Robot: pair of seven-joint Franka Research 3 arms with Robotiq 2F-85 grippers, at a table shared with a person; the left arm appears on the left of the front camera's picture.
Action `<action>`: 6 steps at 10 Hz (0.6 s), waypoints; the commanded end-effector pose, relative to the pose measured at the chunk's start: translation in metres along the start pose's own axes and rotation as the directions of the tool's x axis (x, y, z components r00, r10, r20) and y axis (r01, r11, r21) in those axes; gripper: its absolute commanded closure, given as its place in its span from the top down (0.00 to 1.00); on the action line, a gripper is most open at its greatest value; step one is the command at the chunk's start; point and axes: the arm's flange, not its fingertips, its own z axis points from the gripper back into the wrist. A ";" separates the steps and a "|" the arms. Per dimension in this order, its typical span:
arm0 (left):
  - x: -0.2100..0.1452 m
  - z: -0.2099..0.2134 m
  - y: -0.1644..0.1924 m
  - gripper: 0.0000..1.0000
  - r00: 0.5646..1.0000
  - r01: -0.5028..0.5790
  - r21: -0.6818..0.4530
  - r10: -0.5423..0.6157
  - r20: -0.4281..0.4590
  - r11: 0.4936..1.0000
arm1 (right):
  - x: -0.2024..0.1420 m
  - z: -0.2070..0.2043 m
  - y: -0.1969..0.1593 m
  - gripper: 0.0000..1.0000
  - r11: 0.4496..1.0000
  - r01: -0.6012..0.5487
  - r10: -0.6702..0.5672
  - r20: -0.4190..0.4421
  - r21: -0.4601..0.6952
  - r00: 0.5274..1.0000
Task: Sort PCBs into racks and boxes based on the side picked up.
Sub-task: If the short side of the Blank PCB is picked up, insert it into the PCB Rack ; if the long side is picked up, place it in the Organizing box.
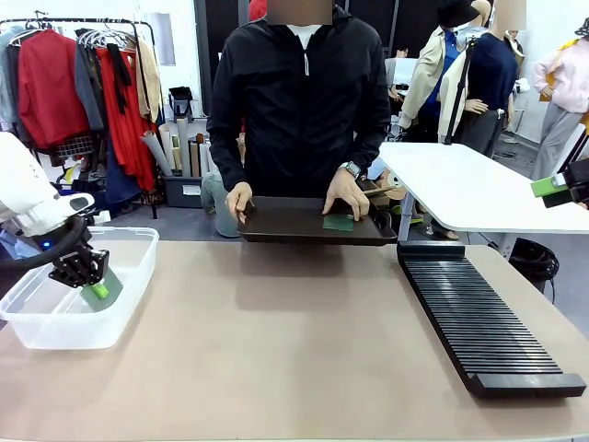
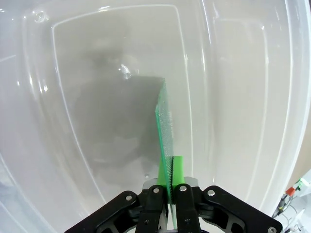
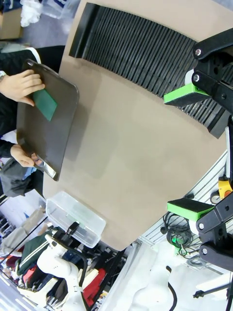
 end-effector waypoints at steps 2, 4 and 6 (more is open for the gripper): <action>0.006 0.003 0.003 0.40 1.000 0.008 -0.013 -0.008 0.021 1.000 | 0.002 -0.002 0.000 1.00 1.000 -0.012 0.012 0.024 0.023 1.000; 0.007 0.012 -0.003 0.80 1.000 -0.004 0.023 0.003 0.025 1.000 | 0.002 -0.002 0.000 1.00 1.000 -0.012 0.012 0.024 0.023 1.000; 0.007 0.025 -0.014 1.00 1.000 -0.007 0.065 0.006 0.025 0.998 | 0.002 -0.002 0.000 1.00 1.000 -0.012 0.012 0.024 0.023 1.000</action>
